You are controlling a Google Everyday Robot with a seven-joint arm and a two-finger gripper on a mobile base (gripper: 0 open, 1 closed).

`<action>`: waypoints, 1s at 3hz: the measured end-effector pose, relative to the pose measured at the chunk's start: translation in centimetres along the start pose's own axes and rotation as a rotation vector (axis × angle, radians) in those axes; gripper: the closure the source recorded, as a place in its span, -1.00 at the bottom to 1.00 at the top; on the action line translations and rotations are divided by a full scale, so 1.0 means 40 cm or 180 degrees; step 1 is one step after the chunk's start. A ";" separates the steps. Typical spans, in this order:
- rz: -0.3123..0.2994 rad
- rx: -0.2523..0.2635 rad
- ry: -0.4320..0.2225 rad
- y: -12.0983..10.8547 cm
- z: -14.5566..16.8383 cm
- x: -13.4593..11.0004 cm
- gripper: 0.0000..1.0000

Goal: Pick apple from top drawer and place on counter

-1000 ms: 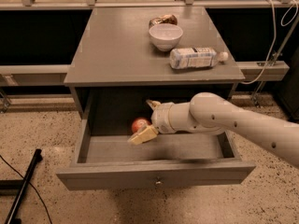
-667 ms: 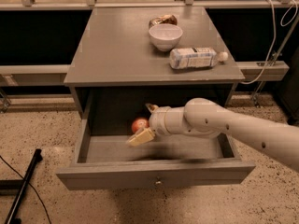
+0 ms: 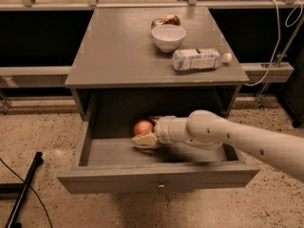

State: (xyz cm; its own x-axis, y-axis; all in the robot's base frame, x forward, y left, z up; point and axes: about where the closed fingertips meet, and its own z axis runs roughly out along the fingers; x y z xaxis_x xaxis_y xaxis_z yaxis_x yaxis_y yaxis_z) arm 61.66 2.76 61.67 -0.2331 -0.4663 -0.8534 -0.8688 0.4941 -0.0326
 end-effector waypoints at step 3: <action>-0.0229 -0.0074 -0.1054 0.038 -0.201 -0.129 0.92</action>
Offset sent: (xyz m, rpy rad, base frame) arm -0.0158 -0.0352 0.1120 0.4614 -0.2367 0.0113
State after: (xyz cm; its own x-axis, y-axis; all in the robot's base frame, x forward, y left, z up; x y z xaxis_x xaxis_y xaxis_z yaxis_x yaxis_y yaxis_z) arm 58.01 0.00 70.21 -0.0196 -0.2337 -0.9721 -0.8885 0.4499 -0.0903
